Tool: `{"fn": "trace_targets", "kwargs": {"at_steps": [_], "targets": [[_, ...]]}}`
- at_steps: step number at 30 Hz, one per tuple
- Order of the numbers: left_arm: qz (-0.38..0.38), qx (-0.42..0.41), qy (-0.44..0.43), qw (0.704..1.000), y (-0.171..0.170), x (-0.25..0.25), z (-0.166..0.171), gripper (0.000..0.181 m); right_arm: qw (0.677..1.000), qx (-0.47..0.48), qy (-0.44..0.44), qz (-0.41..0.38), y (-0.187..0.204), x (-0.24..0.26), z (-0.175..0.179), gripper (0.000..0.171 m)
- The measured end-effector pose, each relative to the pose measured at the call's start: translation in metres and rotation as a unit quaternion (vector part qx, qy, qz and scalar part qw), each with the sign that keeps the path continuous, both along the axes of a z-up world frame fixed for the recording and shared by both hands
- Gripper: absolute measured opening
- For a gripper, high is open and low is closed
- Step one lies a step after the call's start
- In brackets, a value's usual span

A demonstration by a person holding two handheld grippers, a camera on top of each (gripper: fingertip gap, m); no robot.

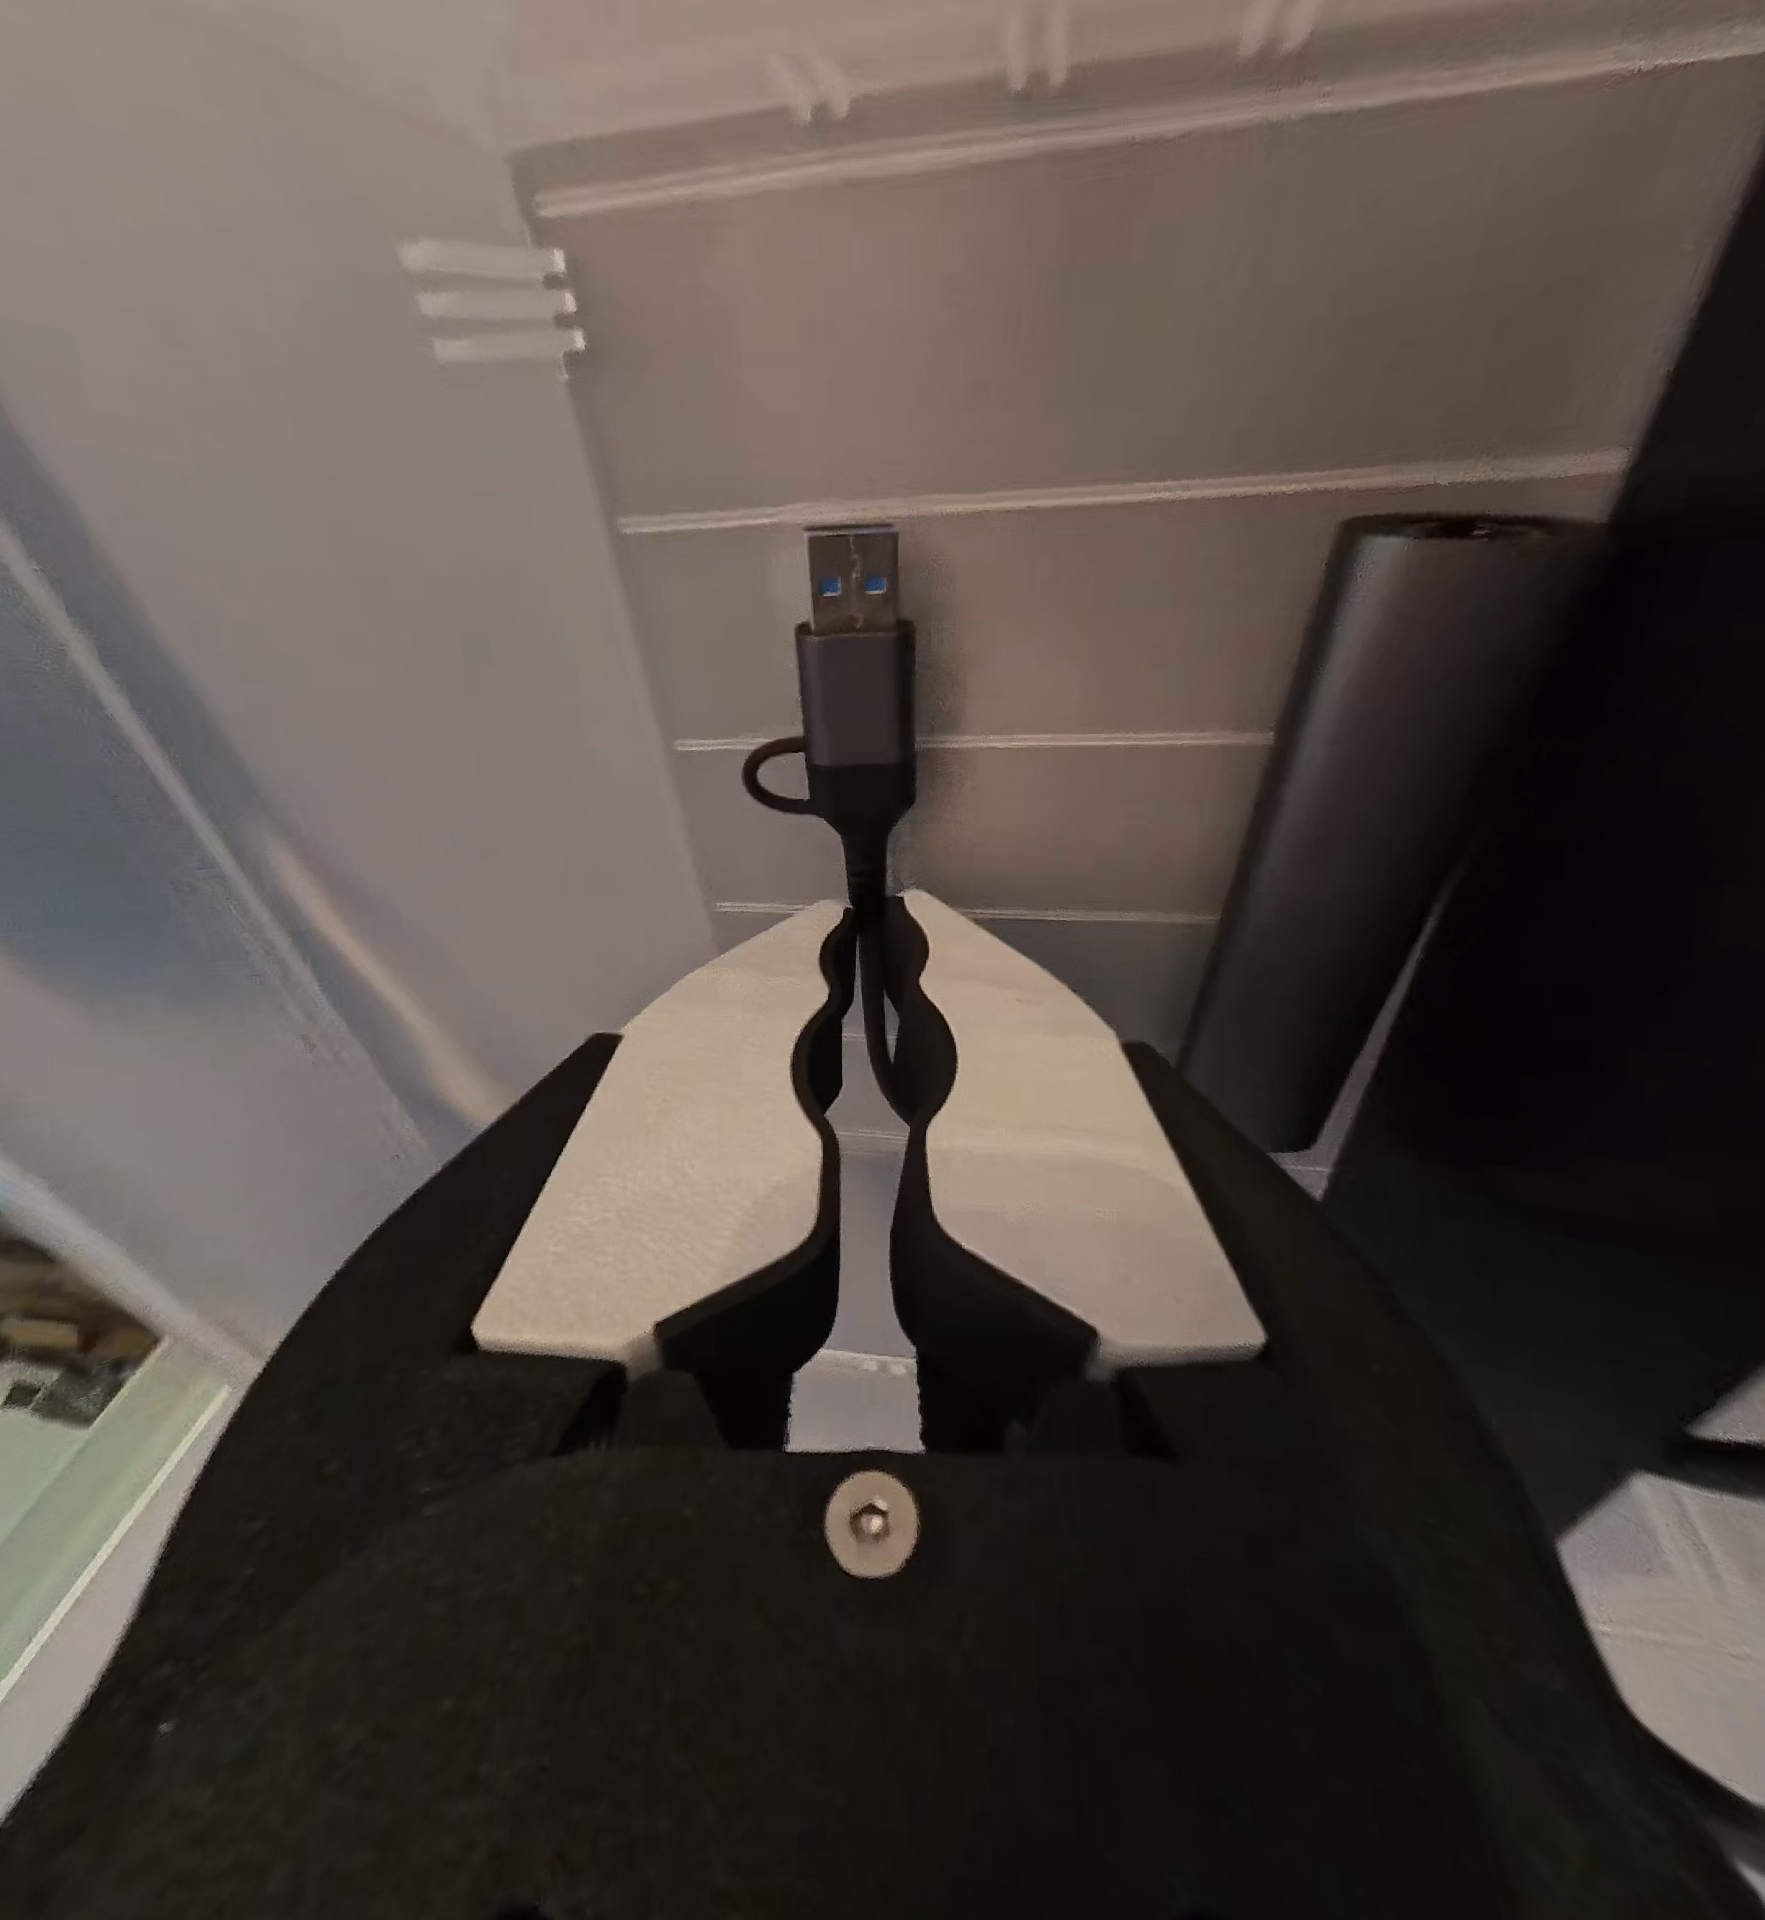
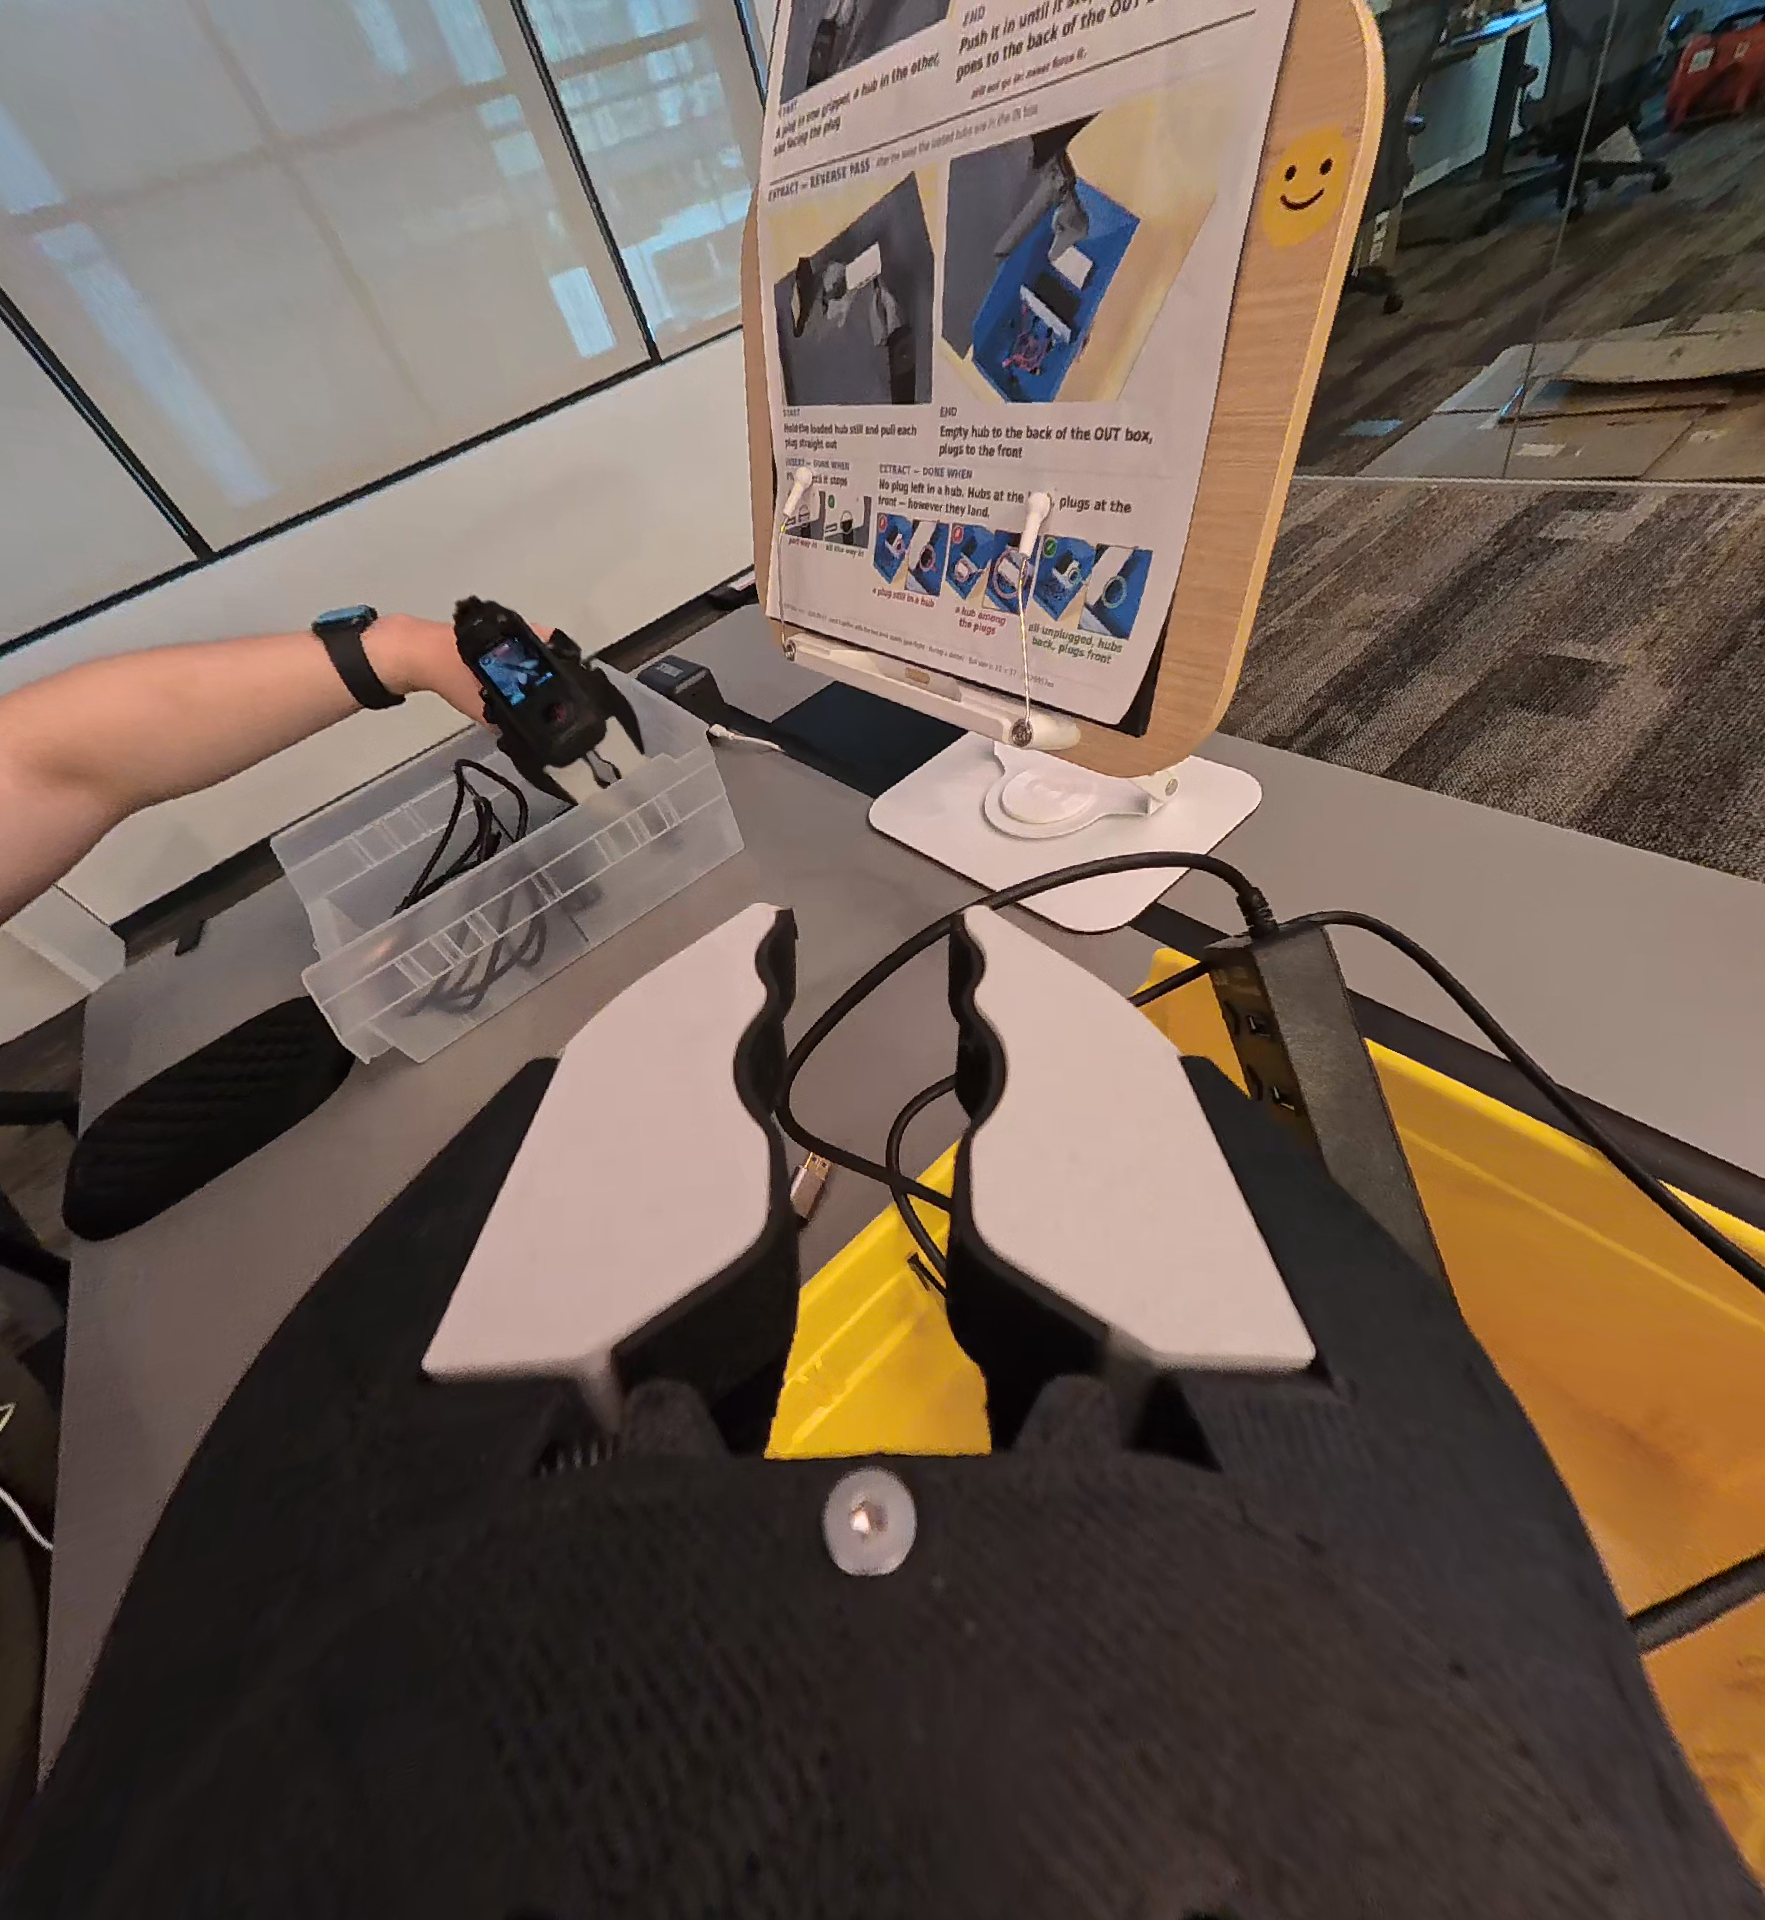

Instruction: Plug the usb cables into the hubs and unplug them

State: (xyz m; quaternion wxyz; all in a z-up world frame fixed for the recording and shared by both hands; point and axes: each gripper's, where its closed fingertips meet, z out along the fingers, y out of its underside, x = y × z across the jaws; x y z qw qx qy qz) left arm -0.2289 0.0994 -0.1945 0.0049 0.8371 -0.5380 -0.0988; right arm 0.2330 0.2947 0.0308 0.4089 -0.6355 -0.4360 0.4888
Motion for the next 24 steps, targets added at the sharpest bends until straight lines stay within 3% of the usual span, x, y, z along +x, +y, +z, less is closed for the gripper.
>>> {"fn": "trace_targets", "kwargs": {"at_steps": [5, 13, 20, 24], "targets": [[0.013, 0.065, -0.016, 0.998, 0.012, 0.008, 0.027, 0.004, 1.000, -0.004, 0.006, 0.003, 0.000, 0.000, 0.001, 0.029], [0.001, 0.245, -0.015, 0.970, 0.029, 0.032, 0.114, 0.004, 0.997, -0.022, 0.062, 0.030, -0.020, -0.034, 0.020, 0.030], [-0.018, 0.310, -0.014, 0.950, 0.023, 0.066, 0.145, 0.004, 0.985, 0.023, 0.078, 0.150, -0.136, -0.190, 0.017, 0.038], [-0.031, 0.321, 0.002, 0.946, 0.025, 0.081, 0.154, 0.003, 0.987, 0.028, 0.072, 0.139, -0.162, -0.285, -0.012, 0.041]]}}
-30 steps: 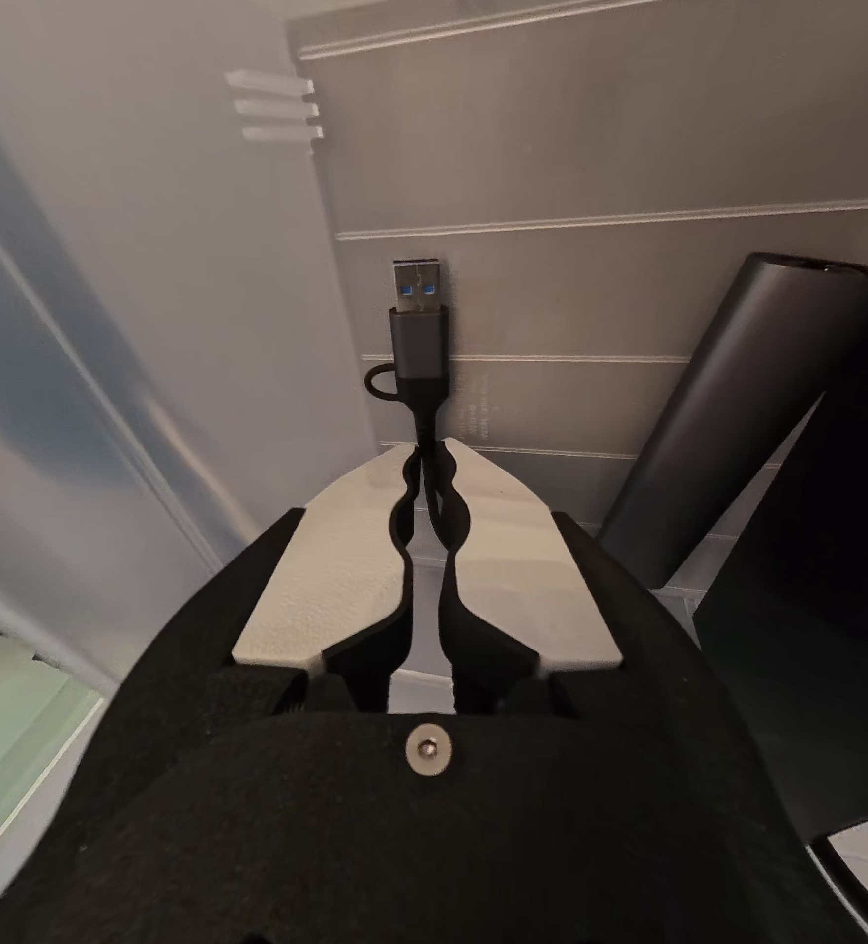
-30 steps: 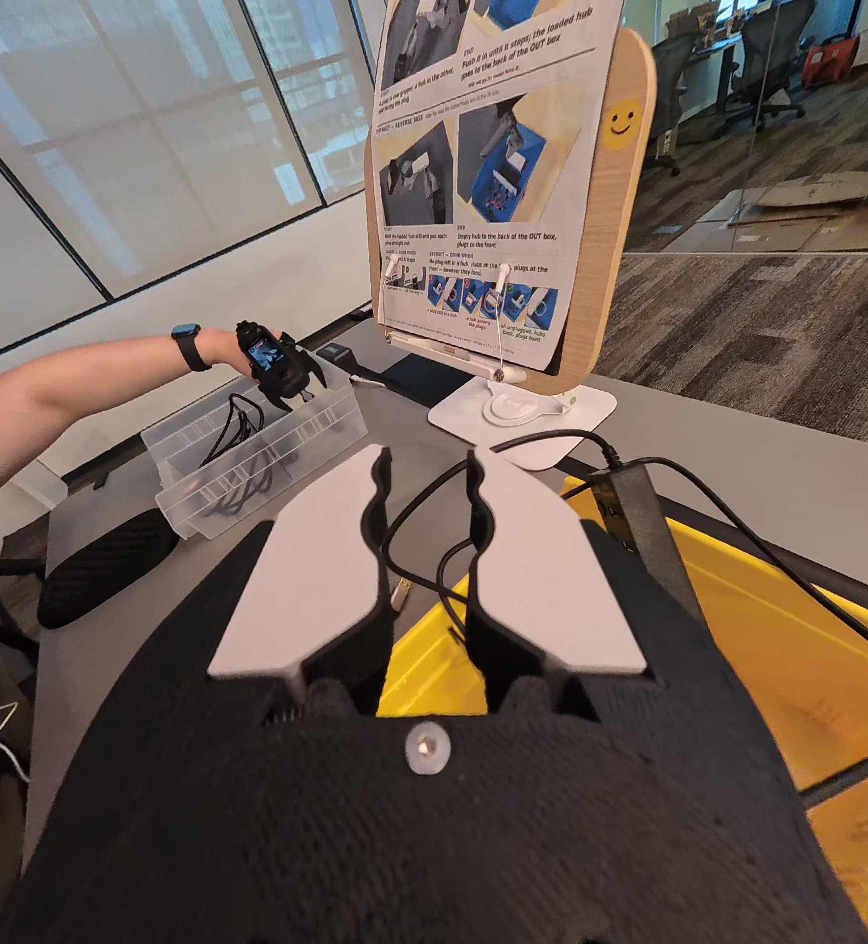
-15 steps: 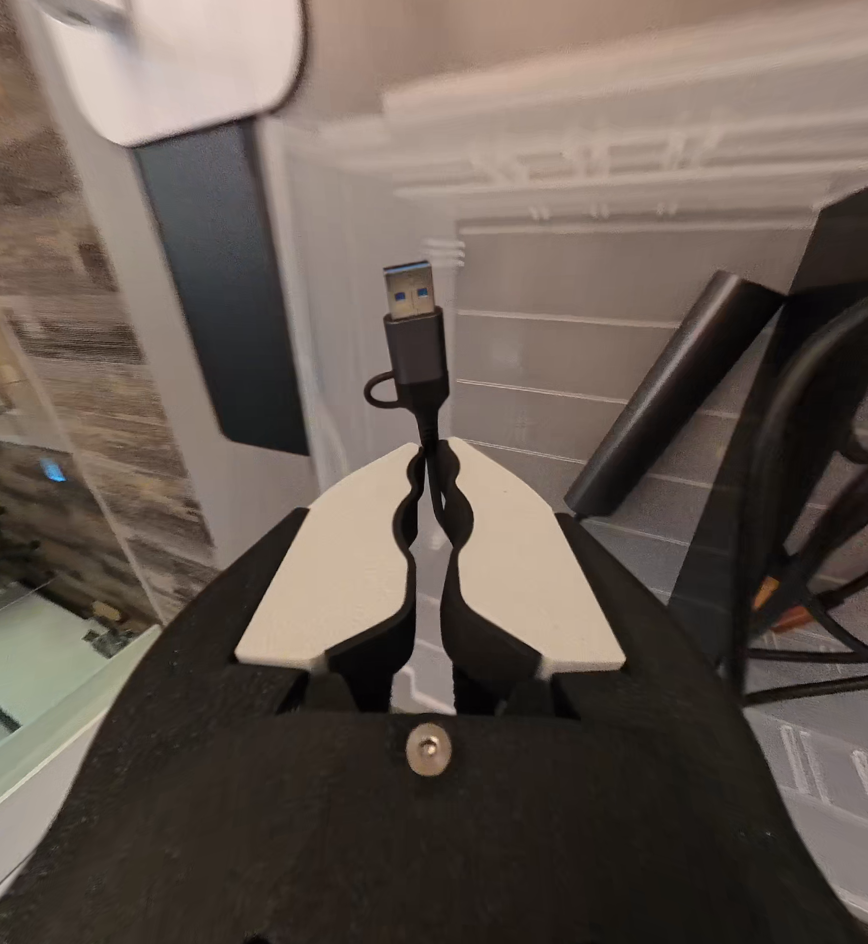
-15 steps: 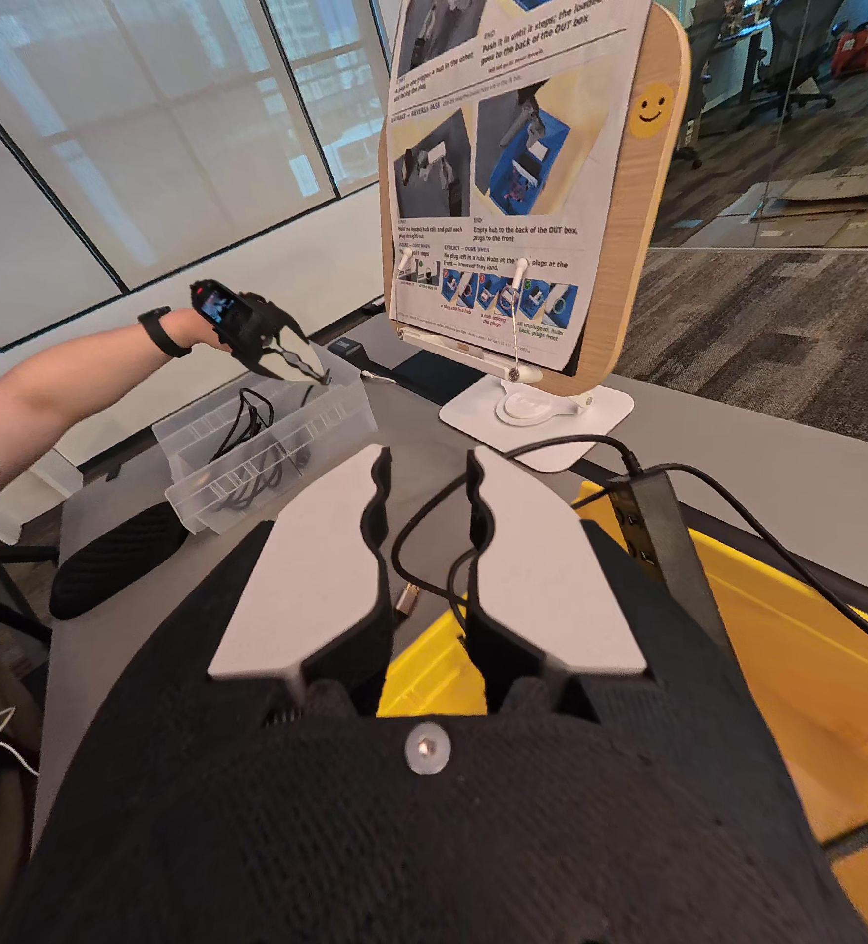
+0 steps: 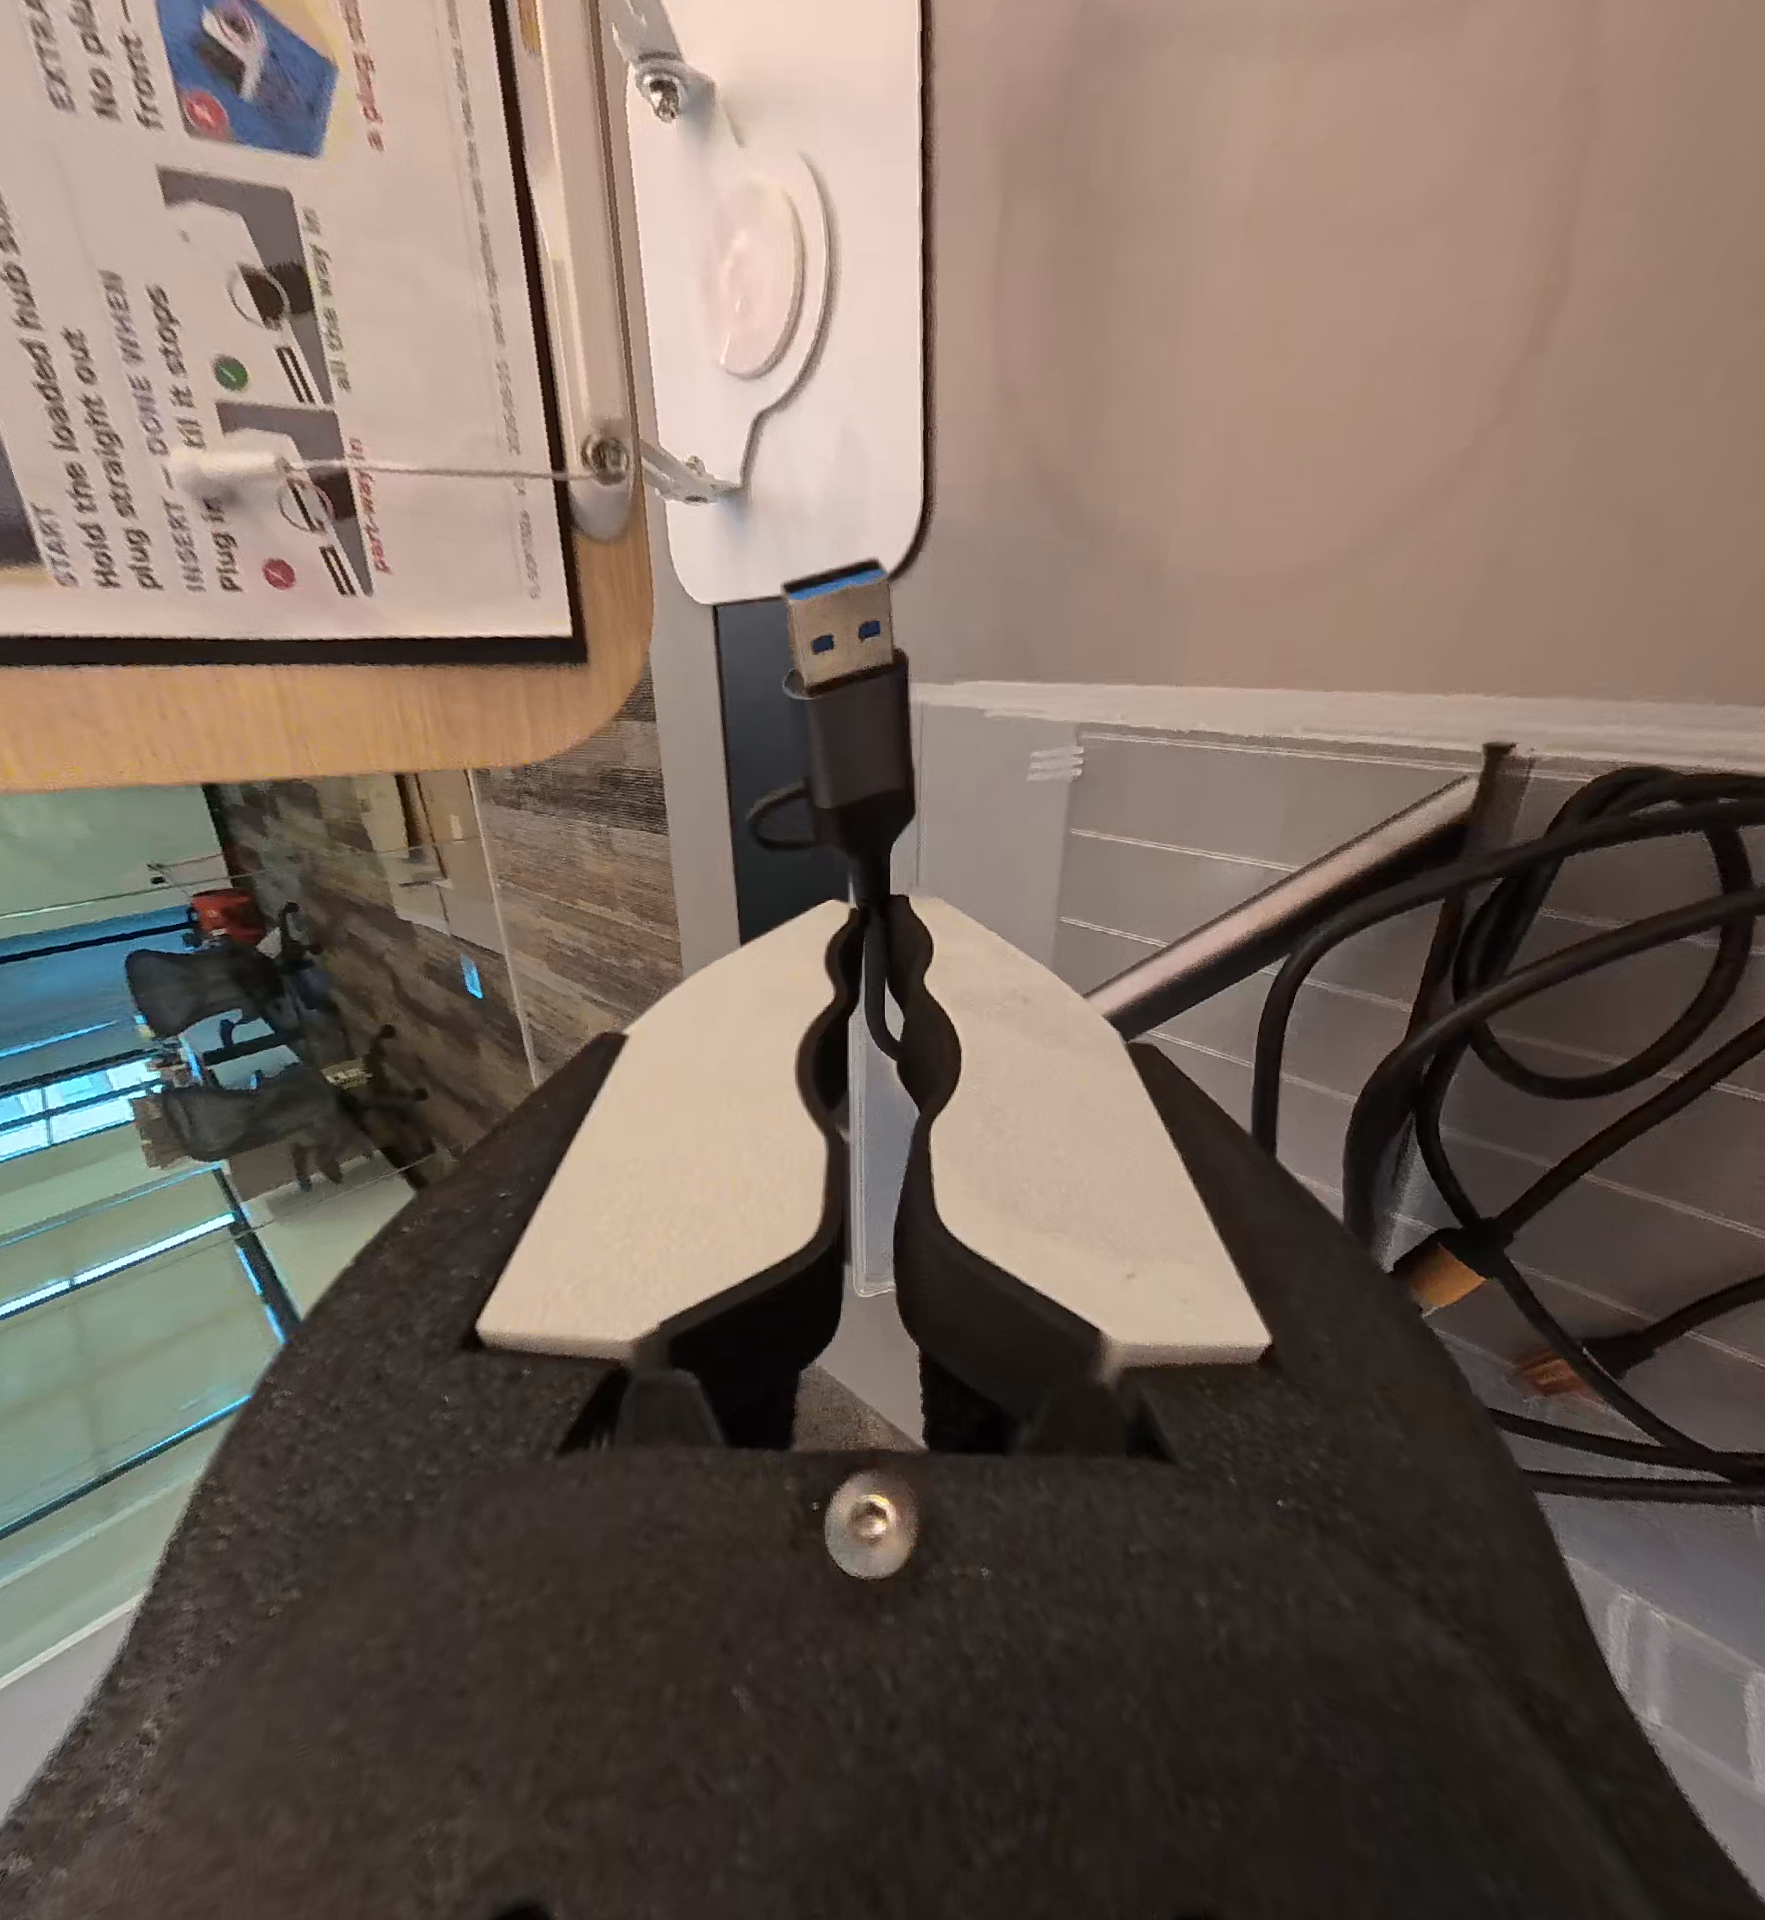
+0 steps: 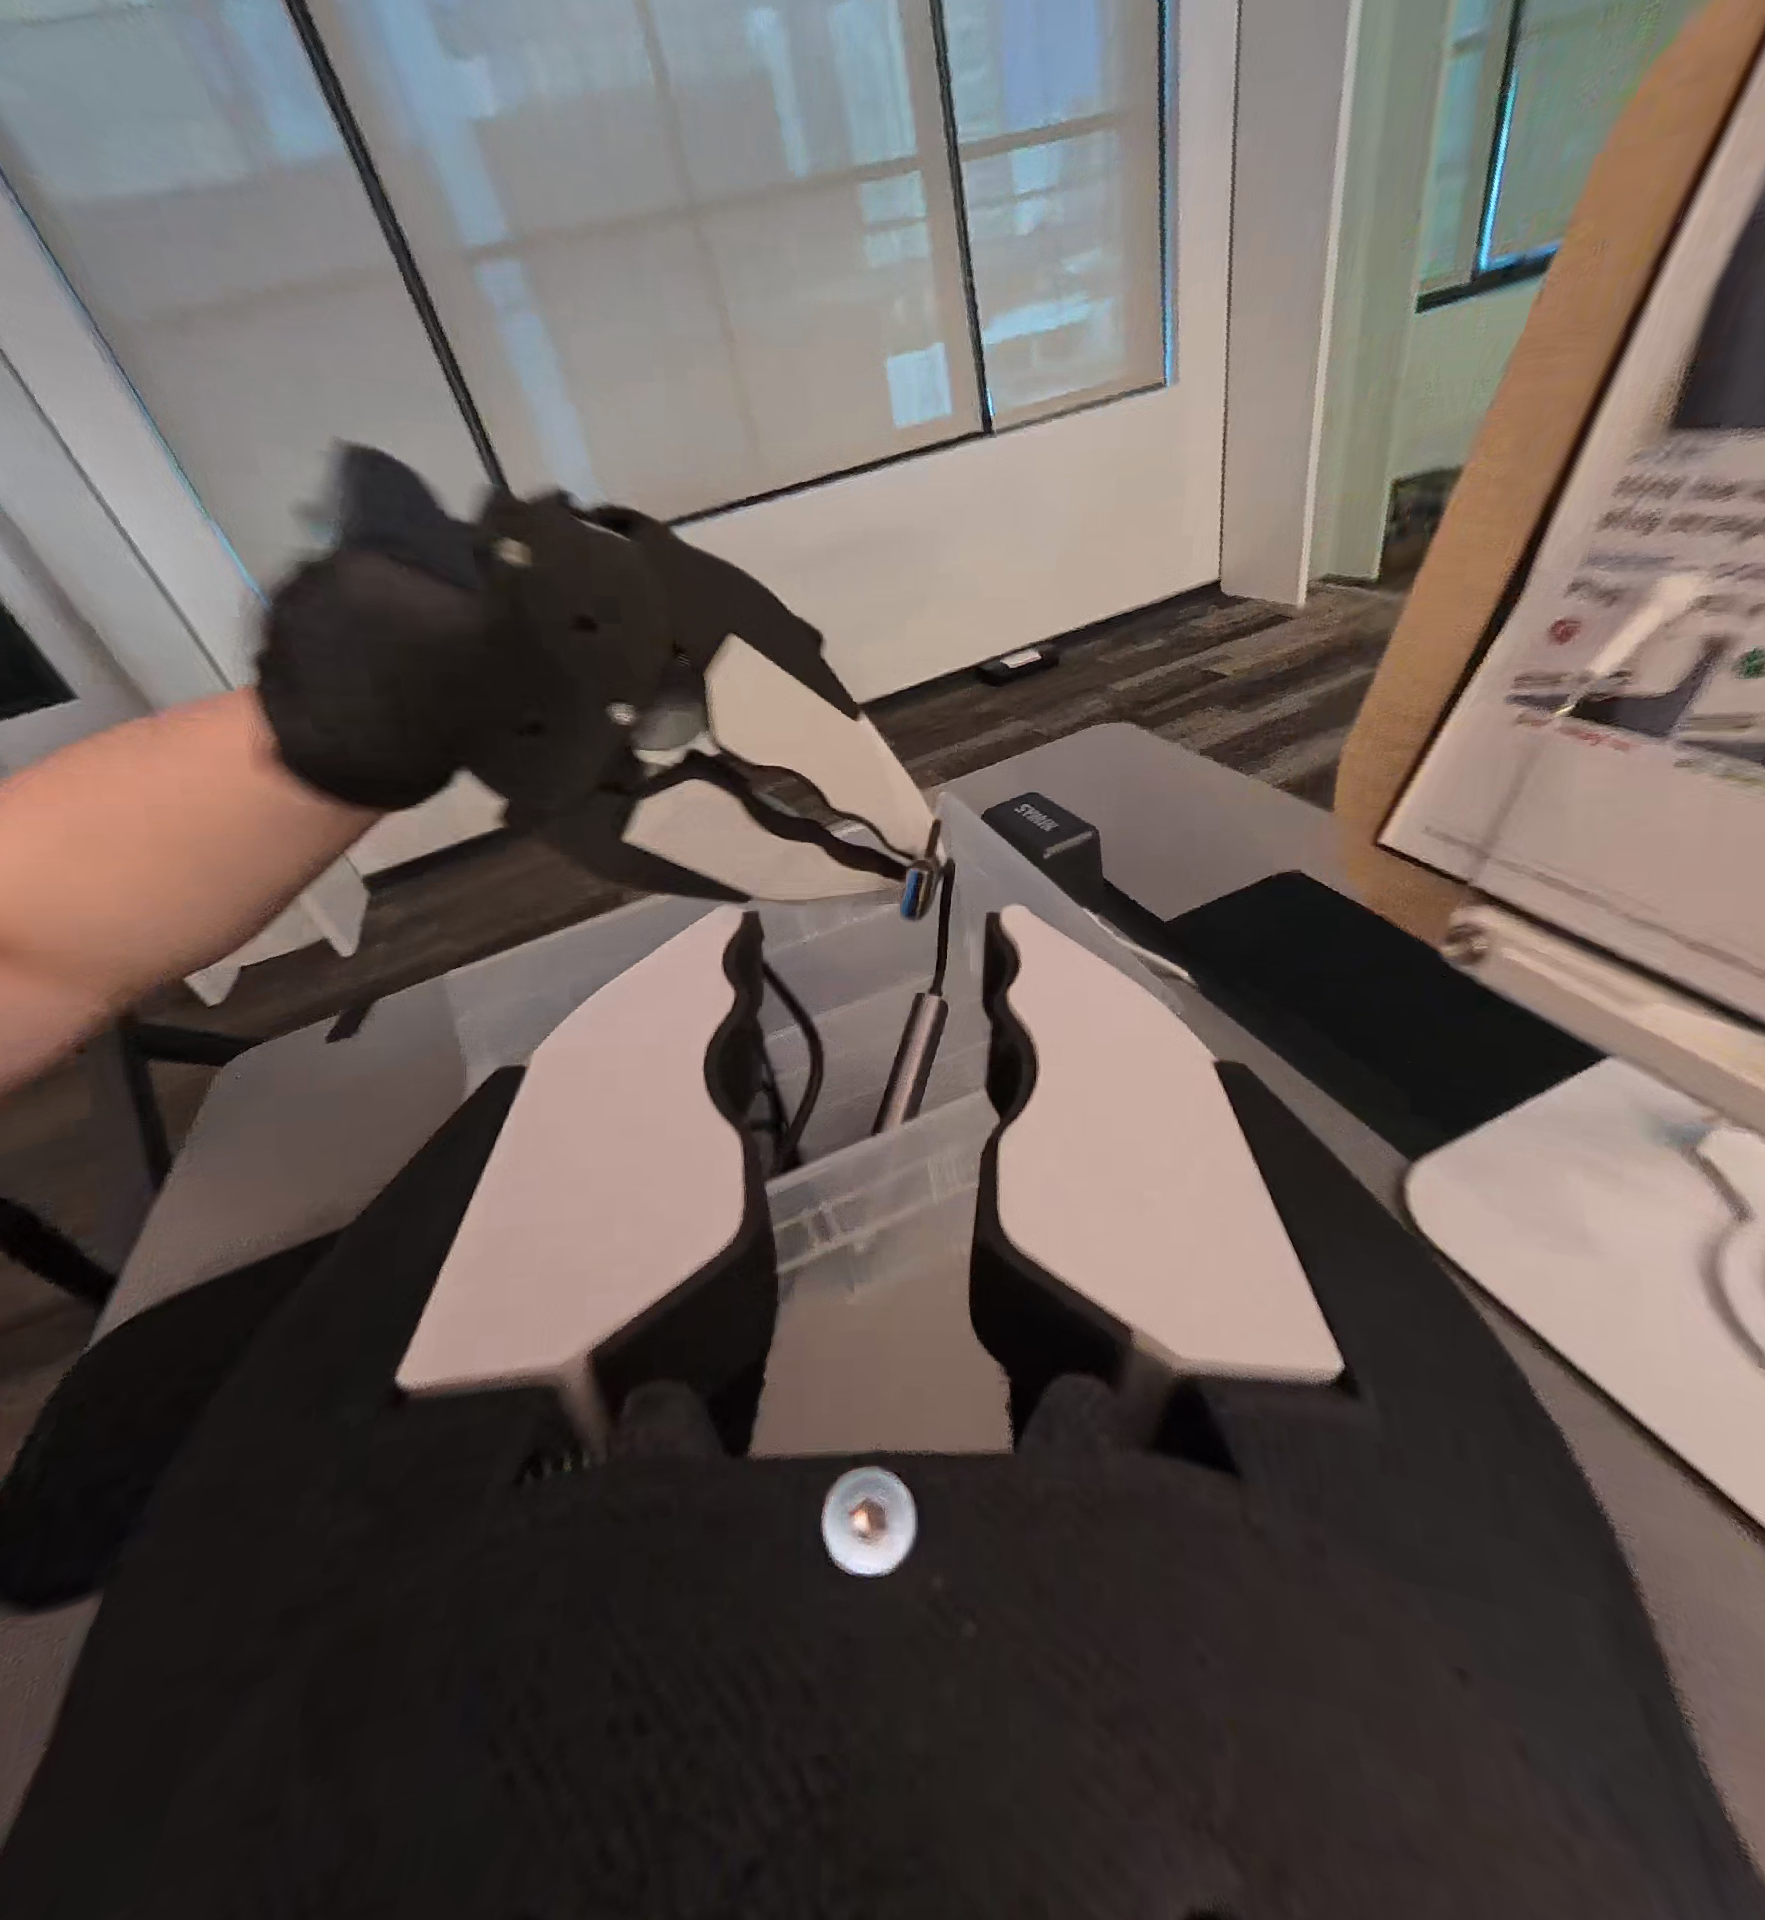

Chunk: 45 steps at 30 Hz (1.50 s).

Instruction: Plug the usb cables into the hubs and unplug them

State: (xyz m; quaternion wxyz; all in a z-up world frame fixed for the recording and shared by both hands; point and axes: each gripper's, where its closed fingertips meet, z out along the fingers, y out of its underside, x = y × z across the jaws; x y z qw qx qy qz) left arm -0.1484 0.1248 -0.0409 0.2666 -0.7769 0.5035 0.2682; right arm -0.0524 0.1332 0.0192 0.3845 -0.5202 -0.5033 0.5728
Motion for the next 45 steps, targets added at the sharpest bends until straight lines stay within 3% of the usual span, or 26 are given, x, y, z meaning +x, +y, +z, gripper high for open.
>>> {"fn": "trace_targets", "kwargs": {"at_steps": [4, 7, 8, 13, 16, 19, 25, 33, 37, 38, 40, 45], "targets": [[-0.002, 0.005, -0.001, 1.000, -0.001, 0.009, 0.006, 0.004, 0.999, -0.045, -0.014, 0.005, -0.011, -0.051, -0.023, 0.044], [-0.002, 0.010, -0.002, 1.000, -0.003, 0.010, 0.010, 0.004, 0.997, -0.064, -0.009, -0.030, -0.001, -0.066, -0.028, 0.025], [0.000, 0.012, -0.001, 1.000, -0.004, 0.009, 0.011, 0.003, 0.998, -0.060, -0.013, -0.016, -0.004, -0.069, -0.030, 0.009], [0.020, 0.036, -0.026, 0.999, -0.009, 0.002, 0.021, 0.004, 0.998, -0.059, -0.022, 0.014, -0.009, -0.077, -0.020, 0.009], [0.063, 0.072, -0.100, 0.990, -0.020, -0.012, 0.038, 0.025, 0.999, -0.036, -0.025, 0.029, -0.013, -0.083, 0.000, 0.008], [0.125, 0.074, -0.211, 0.967, -0.041, -0.033, 0.042, 0.044, 0.999, -0.003, -0.016, 0.043, -0.017, -0.087, 0.032, 0.009], [0.147, 0.092, -0.427, 0.888, -0.073, -0.042, 0.043, 0.046, 0.996, 0.057, 0.033, 0.062, -0.037, -0.082, 0.106, 0.009], [0.042, 0.111, -0.520, 0.846, -0.070, 0.014, 0.049, 0.061, 0.985, 0.102, 0.107, 0.087, -0.069, -0.047, 0.196, 0.009], [-0.068, 0.069, -0.619, 0.779, -0.085, 0.071, 0.082, 0.020, 0.981, 0.118, 0.135, 0.075, -0.068, -0.011, 0.223, 0.009], [-0.076, 0.074, -0.624, 0.774, -0.086, 0.077, 0.089, 0.019, 0.981, 0.115, 0.139, 0.073, -0.064, 0.001, 0.226, 0.009], [-0.059, 0.110, -0.597, 0.792, -0.083, 0.078, 0.099, 0.018, 0.982, 0.105, 0.146, 0.058, -0.048, 0.027, 0.226, 0.009], [0.039, 0.153, -0.426, 0.891, -0.071, 0.060, 0.097, 0.018, 0.991, 0.080, 0.099, 0.030, -0.001, 0.091, 0.172, 0.015]]}}
